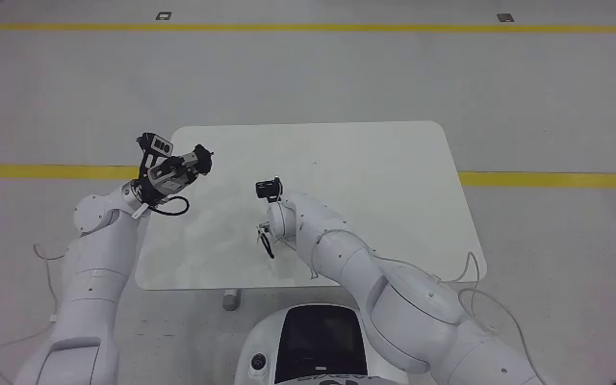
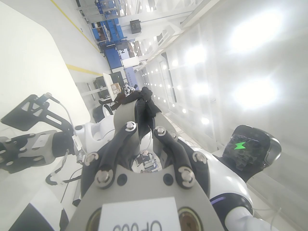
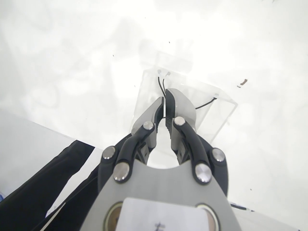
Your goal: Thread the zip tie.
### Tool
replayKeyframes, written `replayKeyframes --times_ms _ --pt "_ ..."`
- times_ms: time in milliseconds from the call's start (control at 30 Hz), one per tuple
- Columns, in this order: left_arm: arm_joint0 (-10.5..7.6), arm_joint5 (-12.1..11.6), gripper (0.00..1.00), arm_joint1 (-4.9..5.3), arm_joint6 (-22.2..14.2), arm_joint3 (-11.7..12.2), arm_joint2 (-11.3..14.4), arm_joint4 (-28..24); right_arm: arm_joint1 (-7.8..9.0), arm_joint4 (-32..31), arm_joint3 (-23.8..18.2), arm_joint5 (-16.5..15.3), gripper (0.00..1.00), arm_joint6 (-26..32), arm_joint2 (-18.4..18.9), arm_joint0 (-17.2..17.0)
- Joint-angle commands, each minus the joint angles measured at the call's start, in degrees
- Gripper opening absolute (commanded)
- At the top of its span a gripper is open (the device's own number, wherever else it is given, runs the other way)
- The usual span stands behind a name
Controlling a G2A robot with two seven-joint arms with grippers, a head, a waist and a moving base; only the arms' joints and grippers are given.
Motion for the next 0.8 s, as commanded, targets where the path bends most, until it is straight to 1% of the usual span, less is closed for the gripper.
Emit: replayKeyframes --times_ms 0,33,433,767 --pt "0.0 0.0 0.0 0.0 0.0 0.0 0.0 0.0 -0.02 -0.3 0.1 0.3 0.01 -0.2 0.0 -0.1" --pt "0.0 0.0 0.0 0.0 0.0 0.0 0.0 0.0 -0.02 -0.5 0.2 0.4 0.01 -0.2 0.0 -0.2" --pt "0.0 0.0 0.0 0.0 0.0 0.0 0.0 0.0 -0.02 -1.6 0.5 0.6 0.14 0.3 0.4 -0.6" --pt "0.0 0.0 0.0 0.0 0.0 0.0 0.0 0.0 -0.08 -2.4 0.5 0.5 0.14 1.1 0.8 -0.7"
